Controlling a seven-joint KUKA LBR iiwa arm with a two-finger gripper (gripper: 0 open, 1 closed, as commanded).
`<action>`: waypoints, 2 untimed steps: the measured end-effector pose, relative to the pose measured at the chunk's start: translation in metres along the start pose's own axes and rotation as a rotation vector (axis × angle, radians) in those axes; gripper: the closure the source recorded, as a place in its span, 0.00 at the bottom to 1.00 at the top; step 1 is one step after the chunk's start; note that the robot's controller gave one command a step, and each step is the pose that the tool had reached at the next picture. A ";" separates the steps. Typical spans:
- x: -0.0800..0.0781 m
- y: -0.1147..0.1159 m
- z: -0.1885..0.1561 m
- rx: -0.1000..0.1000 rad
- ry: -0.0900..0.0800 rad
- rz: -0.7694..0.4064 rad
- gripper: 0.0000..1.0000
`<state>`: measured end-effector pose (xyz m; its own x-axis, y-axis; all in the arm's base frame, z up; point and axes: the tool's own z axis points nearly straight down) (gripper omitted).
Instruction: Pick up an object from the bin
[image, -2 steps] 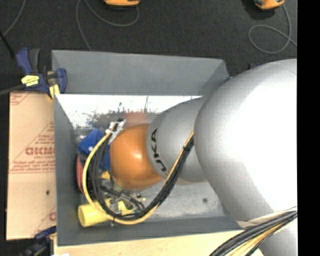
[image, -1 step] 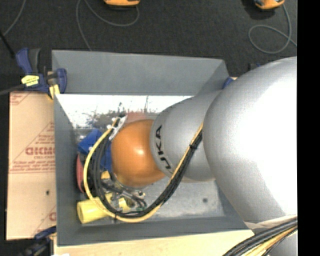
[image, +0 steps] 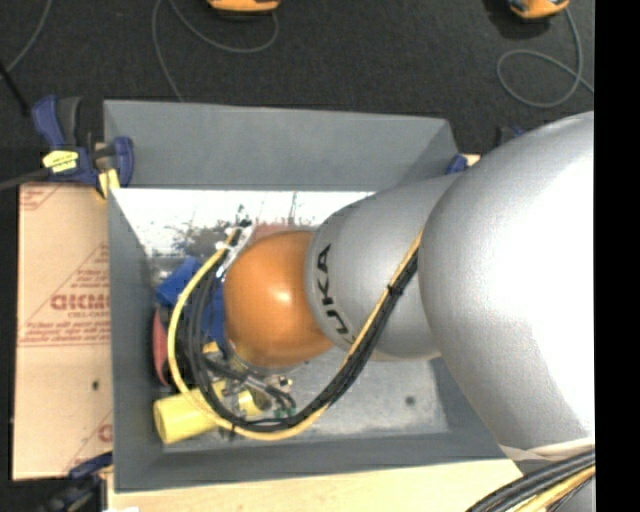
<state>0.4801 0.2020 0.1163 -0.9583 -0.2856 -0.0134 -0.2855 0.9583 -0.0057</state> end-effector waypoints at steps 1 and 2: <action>0.000 0.000 -0.012 0.000 -0.001 0.000 1.00; -0.001 0.000 -0.019 0.000 -0.003 0.001 1.00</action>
Offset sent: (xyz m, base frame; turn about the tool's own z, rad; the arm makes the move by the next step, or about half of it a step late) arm -0.0001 -0.0002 0.0312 0.0000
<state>0.4804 0.2021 0.1351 -0.9584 -0.2851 -0.0159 -0.2850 0.9585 -0.0055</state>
